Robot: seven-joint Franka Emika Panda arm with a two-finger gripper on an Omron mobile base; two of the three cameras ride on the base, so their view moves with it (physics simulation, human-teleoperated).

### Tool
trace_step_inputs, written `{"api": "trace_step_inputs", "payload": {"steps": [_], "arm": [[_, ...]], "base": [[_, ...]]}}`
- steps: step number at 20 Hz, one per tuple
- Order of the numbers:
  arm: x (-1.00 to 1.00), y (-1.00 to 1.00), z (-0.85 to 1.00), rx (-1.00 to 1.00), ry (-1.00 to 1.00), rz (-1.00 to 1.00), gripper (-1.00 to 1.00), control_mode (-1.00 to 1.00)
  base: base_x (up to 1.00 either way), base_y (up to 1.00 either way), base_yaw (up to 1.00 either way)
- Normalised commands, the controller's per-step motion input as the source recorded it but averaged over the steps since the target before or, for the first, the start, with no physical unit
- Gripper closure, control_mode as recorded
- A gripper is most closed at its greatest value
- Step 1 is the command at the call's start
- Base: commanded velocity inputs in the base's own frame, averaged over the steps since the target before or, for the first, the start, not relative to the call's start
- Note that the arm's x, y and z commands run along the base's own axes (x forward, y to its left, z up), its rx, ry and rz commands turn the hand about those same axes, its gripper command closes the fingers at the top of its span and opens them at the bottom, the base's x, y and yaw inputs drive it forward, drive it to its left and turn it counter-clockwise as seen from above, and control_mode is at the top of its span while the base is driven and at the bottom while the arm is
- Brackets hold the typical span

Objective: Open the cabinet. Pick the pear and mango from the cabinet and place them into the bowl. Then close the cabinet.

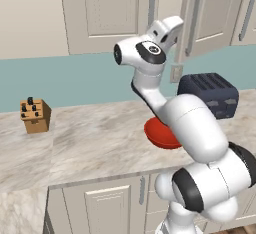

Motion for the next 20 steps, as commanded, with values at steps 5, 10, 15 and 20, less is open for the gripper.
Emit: {"api": "trace_step_inputs", "payload": {"steps": [5,10,15,20], "arm": [[-0.47,-0.89,0.13,-0.06,0.00,-0.05,1.00,-1.00],[-0.57,-0.93,0.16,-0.01,0.00,-0.05,1.00,-1.00],[-0.68,-0.92,0.15,-0.01,0.00,-0.07,1.00,-1.00],[-0.71,-0.97,0.16,-0.01,0.00,-0.08,1.00,-1.00]], "base": [[0.00,0.00,0.00],[0.00,0.00,0.00],[0.00,0.00,0.00],[0.00,0.00,0.00]]}}
